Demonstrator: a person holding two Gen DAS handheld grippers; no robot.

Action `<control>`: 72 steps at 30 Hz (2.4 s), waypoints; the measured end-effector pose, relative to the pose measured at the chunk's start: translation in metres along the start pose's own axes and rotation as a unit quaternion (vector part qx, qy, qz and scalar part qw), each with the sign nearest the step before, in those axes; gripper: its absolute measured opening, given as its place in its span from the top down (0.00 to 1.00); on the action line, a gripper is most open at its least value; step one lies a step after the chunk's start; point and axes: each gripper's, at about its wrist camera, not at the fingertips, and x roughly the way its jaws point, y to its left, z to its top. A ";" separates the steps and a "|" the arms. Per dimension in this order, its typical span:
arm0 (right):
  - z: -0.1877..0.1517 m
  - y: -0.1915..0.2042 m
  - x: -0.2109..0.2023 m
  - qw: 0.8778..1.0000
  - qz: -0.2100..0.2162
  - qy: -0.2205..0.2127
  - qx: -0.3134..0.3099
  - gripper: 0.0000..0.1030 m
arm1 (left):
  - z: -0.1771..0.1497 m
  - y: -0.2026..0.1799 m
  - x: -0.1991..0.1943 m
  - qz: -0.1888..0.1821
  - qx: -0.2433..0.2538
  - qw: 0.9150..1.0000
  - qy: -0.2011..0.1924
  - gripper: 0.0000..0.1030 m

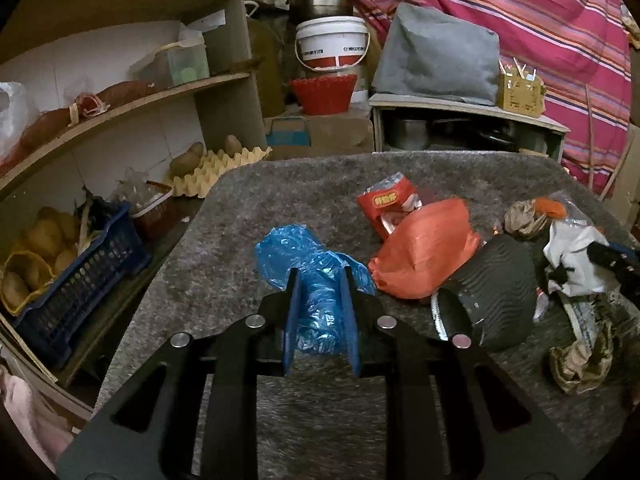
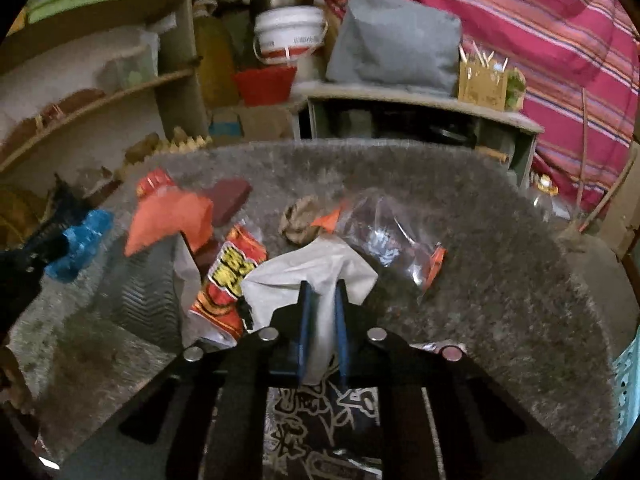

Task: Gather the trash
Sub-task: 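Carry the blue bag and white tissue to the light-blue basket and release both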

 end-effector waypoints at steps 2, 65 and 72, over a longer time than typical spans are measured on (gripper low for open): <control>0.002 -0.003 -0.012 1.000 0.008 -0.014 -0.003 0.88 | 0.002 -0.001 -0.006 -0.002 -0.003 1.000 -0.004 0.82; -0.117 -0.386 -0.232 0.948 -0.241 -0.063 0.200 0.88 | -0.025 -0.502 -0.157 -0.367 0.194 0.908 -0.046 0.49; -0.113 -0.378 -0.215 0.954 -0.227 -0.047 0.192 0.88 | -0.015 -0.468 -0.151 -0.318 0.169 0.930 -0.073 0.20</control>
